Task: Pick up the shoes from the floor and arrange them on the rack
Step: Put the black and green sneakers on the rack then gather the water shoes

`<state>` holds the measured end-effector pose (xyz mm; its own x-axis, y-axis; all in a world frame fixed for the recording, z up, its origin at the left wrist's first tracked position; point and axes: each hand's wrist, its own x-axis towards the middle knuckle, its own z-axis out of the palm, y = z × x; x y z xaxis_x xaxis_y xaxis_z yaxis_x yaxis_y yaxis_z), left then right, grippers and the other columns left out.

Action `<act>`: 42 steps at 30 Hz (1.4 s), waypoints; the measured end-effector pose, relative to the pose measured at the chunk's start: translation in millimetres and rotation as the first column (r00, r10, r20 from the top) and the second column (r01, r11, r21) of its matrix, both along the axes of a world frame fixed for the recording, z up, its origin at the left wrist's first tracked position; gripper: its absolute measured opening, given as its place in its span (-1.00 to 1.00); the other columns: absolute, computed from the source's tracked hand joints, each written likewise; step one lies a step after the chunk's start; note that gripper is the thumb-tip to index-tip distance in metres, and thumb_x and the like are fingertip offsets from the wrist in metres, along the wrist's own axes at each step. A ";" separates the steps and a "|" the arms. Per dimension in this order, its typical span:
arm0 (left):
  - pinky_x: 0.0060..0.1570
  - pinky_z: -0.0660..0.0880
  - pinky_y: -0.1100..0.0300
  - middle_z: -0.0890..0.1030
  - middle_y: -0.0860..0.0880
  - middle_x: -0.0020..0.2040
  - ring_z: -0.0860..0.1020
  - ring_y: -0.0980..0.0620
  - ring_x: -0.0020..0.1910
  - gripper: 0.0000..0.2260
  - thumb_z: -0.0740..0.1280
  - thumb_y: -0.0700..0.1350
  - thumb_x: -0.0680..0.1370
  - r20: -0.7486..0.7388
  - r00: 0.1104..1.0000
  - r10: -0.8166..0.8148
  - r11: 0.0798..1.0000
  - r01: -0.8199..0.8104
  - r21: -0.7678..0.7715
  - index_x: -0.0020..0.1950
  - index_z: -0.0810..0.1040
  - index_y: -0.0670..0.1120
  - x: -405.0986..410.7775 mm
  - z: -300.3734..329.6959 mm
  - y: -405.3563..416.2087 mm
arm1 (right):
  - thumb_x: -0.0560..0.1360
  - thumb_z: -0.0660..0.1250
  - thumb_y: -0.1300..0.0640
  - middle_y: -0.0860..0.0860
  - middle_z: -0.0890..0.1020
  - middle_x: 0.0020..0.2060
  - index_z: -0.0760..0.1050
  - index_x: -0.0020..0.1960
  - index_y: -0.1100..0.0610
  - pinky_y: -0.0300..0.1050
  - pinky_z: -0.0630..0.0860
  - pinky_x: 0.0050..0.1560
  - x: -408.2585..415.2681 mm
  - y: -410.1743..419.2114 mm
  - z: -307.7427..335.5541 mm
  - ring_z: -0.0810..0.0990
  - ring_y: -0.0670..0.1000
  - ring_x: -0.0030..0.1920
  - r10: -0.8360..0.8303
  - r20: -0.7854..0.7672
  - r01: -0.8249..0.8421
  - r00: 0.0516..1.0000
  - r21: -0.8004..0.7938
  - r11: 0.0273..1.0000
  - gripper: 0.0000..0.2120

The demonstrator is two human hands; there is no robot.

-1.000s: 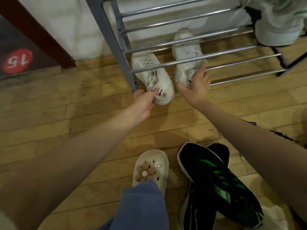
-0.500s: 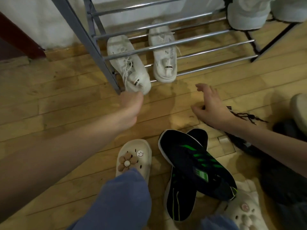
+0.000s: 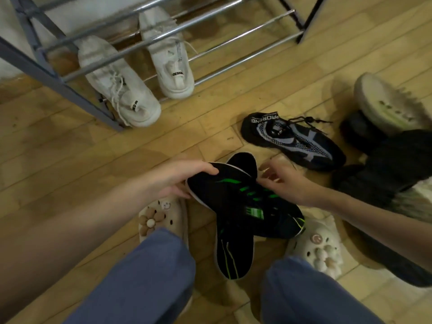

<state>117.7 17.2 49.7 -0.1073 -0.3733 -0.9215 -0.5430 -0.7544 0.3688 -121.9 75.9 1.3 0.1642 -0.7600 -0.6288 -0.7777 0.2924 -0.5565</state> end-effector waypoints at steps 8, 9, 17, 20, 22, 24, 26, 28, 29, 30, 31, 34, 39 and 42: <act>0.17 0.52 0.00 0.57 -0.07 0.05 0.53 -0.04 0.11 -0.72 0.44 -0.31 0.43 -0.052 0.997 0.054 0.996 -0.050 0.075 0.07 0.46 -0.12 8.2 -8.5 0.4 | 0.53 0.31 -0.10 0.05 0.60 -0.01 0.45 0.19 0.09 0.03 0.51 0.12 -7.3 24.0 -16.1 0.57 0.06 0.02 -0.204 0.133 0.190 0.970 0.114 0.975 -0.66; 0.19 0.51 0.03 0.60 -0.11 0.11 0.55 -0.05 0.14 -0.65 0.45 -0.36 0.40 -0.096 0.993 0.072 0.993 -0.062 0.103 0.14 0.48 -0.16 9.7 -10.6 4.1 | 0.54 0.29 -0.09 0.04 0.59 0.01 0.46 0.19 0.12 -0.01 0.51 0.12 -8.6 27.4 -16.8 0.56 0.05 0.03 -0.149 0.096 0.136 0.984 0.126 0.983 -0.66; 0.12 0.57 0.19 0.55 -0.20 0.28 0.56 -0.06 0.23 -0.29 0.48 -0.40 0.31 -0.257 0.942 0.216 0.976 -0.202 0.080 0.42 0.32 -0.26 18.0 -28.3 30.2 | 0.61 0.19 0.07 0.03 0.46 -0.36 0.45 -0.22 0.23 -0.20 0.33 -0.26 -17.0 27.5 -11.0 0.44 -0.09 -0.33 -0.212 0.205 0.226 0.956 -0.051 0.973 -0.70; 0.08 0.53 0.21 0.47 -0.14 0.34 0.50 -0.01 0.22 -0.27 0.54 -0.28 0.30 -0.081 0.995 -0.061 0.996 0.066 0.059 0.42 0.33 -0.24 5.6 -31.2 50.3 | 0.63 0.18 0.09 0.18 0.50 -0.32 0.46 -0.17 0.38 -0.06 0.38 -0.18 -21.5 19.9 -5.3 0.46 -0.08 -0.26 -0.362 0.287 0.409 0.887 -0.122 0.904 -0.63; 0.10 0.55 0.16 0.50 -0.11 0.29 0.51 0.01 0.17 -0.39 0.53 -0.17 0.37 0.018 0.933 -0.358 0.933 0.357 0.046 0.37 0.40 -0.19 -5.3 -37.1 65.6 | 0.63 0.17 0.09 0.19 0.46 -0.31 0.42 -0.15 0.48 -0.06 0.35 -0.20 -21.5 15.5 -2.4 0.44 0.00 -0.26 -0.442 0.348 0.510 0.827 -0.134 0.850 -0.57; 0.20 0.50 0.13 0.51 -0.07 0.29 0.50 -0.02 0.23 -0.38 0.53 -0.07 0.37 0.048 0.833 -0.552 0.834 0.552 0.019 0.38 0.40 -0.12 -15.7 -44.2 76.6 | 0.63 0.16 0.08 0.10 0.39 -0.39 0.40 -0.23 0.35 -0.26 0.30 -0.33 -18.5 11.9 -2.3 0.38 -0.16 -0.39 -0.500 0.378 0.578 0.779 -0.124 0.807 -0.61; 0.25 0.46 0.12 0.50 -0.07 0.31 0.48 -0.05 0.28 -0.38 0.53 -0.06 0.38 0.064 0.797 -0.600 0.798 0.603 -0.021 0.38 0.39 -0.09 -24.0 -48.2 81.6 | 0.64 0.16 0.06 0.09 0.38 -0.40 0.40 -0.24 0.34 -0.28 0.28 -0.36 -13.4 10.3 -5.3 0.38 -0.16 -0.41 -0.548 0.397 0.627 0.737 -0.096 0.773 -0.59; 0.22 0.47 0.12 0.53 -0.06 0.28 0.49 -0.05 0.25 -0.40 0.54 -0.06 0.36 0.092 0.818 -0.567 0.819 0.573 -0.041 0.35 0.42 -0.06 -29.0 -54.3 82.7 | 0.64 0.15 0.04 0.14 0.44 -0.34 0.43 -0.18 0.44 -0.14 0.32 -0.28 -7.8 9.7 -8.3 0.41 0.01 -0.30 -0.573 0.424 0.660 0.702 -0.083 0.747 -0.55; 0.18 0.48 0.14 0.53 -0.06 0.25 0.50 -0.05 0.23 -0.41 0.55 -0.06 0.35 0.114 0.835 -0.538 0.837 0.545 -0.041 0.33 0.44 -0.06 -29.6 -57.5 82.4 | 0.64 0.15 0.04 0.14 0.47 -0.32 0.45 -0.17 0.41 -0.12 0.35 -0.26 -4.6 9.6 -8.1 0.44 0.02 -0.27 -0.578 0.435 0.669 0.690 -0.080 0.739 -0.56; 0.13 0.48 0.16 0.53 -0.05 0.22 0.50 -0.04 0.19 -0.42 0.54 -0.07 0.36 0.137 0.849 -0.511 0.855 0.519 -0.027 0.32 0.44 -0.08 -29.1 -59.8 81.9 | 0.65 0.14 0.04 0.11 0.52 -0.31 0.49 -0.16 0.35 -0.16 0.40 -0.23 -0.7 9.4 -6.4 0.48 -0.01 -0.25 -0.584 0.447 0.677 0.678 -0.069 0.733 -0.59; 0.07 0.48 0.18 0.52 -0.05 0.17 0.50 -0.02 0.14 -0.45 0.53 -0.07 0.37 0.157 0.861 -0.485 0.870 0.492 -0.011 0.31 0.44 -0.10 -27.9 -61.8 81.0 | 0.65 0.13 0.04 0.07 0.57 -0.28 0.53 -0.14 0.26 -0.21 0.44 -0.18 2.3 9.0 -4.8 0.53 -0.06 -0.21 -0.592 0.463 0.687 0.660 -0.052 0.725 -0.63; -0.17 0.47 0.26 0.51 -0.05 0.07 0.49 0.02 0.01 -0.54 0.49 -0.11 0.39 0.155 0.920 -0.359 0.933 0.358 0.037 0.25 0.48 -0.15 -19.4 -63.4 75.4 | 0.65 0.13 0.03 0.17 0.67 -0.11 0.59 -0.01 0.20 -0.10 0.53 0.02 8.9 6.5 3.3 0.64 0.05 -0.04 -0.614 0.519 0.712 0.595 0.015 0.702 -0.67; -0.19 0.55 0.18 0.64 -0.13 0.00 0.61 -0.04 -0.07 -0.65 0.46 -0.17 0.39 0.100 0.978 -0.183 0.981 0.188 -0.038 0.16 0.57 -0.17 3.5 -47.6 44.9 | 0.63 0.18 0.10 0.06 0.68 -0.05 0.46 0.23 0.08 -0.22 0.60 -0.02 9.4 -9.1 16.3 0.68 -0.06 -0.03 -0.616 0.576 0.761 0.537 -0.016 0.648 -0.79; -0.14 0.53 0.15 0.66 -0.17 -0.04 0.63 -0.09 -0.10 -0.78 0.45 -0.19 0.44 0.095 0.982 -0.164 0.968 0.179 -0.176 0.07 0.60 -0.17 11.0 -23.9 23.3 | 0.63 0.20 0.11 0.02 0.66 -0.04 0.35 0.36 0.16 -0.25 0.61 -0.08 4.6 -24.3 20.8 0.68 -0.10 -0.06 -0.626 0.571 0.793 0.532 -0.075 0.605 -0.67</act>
<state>128.7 40.5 25.9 -0.1138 -0.5183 -0.8476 -0.6915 -0.5713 0.4422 -117.3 51.7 22.1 -0.3274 -0.8721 -0.3637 -0.0155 0.3899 -0.9207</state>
